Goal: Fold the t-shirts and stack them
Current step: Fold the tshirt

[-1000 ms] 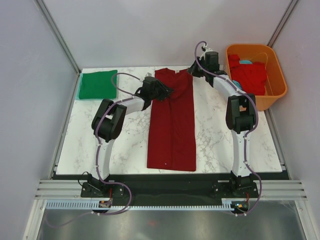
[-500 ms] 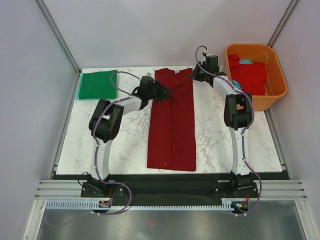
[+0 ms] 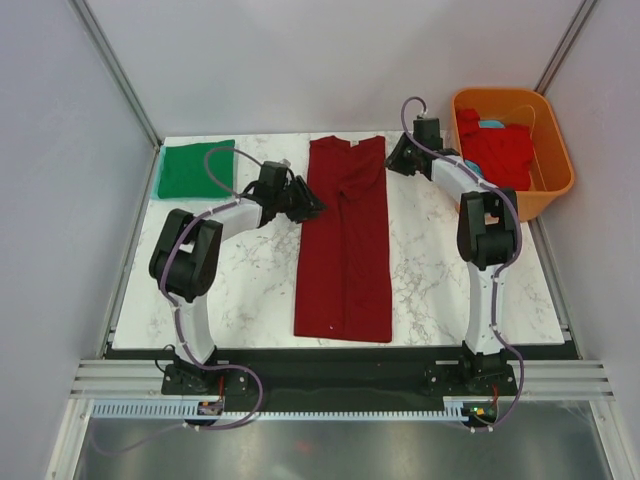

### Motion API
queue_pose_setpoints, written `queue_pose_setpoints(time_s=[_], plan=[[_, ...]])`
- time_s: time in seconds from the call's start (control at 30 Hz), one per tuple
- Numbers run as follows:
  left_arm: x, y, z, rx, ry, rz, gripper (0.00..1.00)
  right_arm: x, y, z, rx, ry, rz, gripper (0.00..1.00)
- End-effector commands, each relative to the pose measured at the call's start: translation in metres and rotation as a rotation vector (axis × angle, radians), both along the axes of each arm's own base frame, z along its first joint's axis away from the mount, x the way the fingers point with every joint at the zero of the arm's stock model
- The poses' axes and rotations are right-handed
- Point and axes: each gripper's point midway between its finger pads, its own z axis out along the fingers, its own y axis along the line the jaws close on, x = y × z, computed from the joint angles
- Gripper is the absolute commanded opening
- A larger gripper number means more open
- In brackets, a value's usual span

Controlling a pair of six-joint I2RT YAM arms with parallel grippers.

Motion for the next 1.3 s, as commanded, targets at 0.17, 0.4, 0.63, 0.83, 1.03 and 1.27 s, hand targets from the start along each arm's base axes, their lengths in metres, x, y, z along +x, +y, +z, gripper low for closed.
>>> queue_pose_setpoints(time_s=[0.17,0.4,0.63,0.83,1.03,1.27], plan=[[-0.064,0.028,-0.050,0.078,0.141,-0.117,0.45,-0.052,0.063,0.022,0.134,0.007,-0.052,0.32],[-0.082,0.039,-0.061,0.107,0.168,-0.138,0.45,-0.063,0.085,0.007,0.231,0.016,-0.142,0.32],[-0.083,0.039,-0.062,0.104,0.170,-0.151,0.45,-0.076,0.082,-0.008,0.261,0.031,-0.227,0.32],[-0.082,0.040,-0.063,0.109,0.169,-0.146,0.45,-0.075,0.089,-0.017,0.272,0.051,-0.234,0.32],[-0.080,0.040,-0.064,0.111,0.174,-0.139,0.45,-0.075,0.094,-0.019,0.288,0.051,-0.231,0.33],[-0.079,0.040,-0.064,0.110,0.175,-0.135,0.45,-0.071,0.095,-0.019,0.288,0.048,-0.238,0.33]])
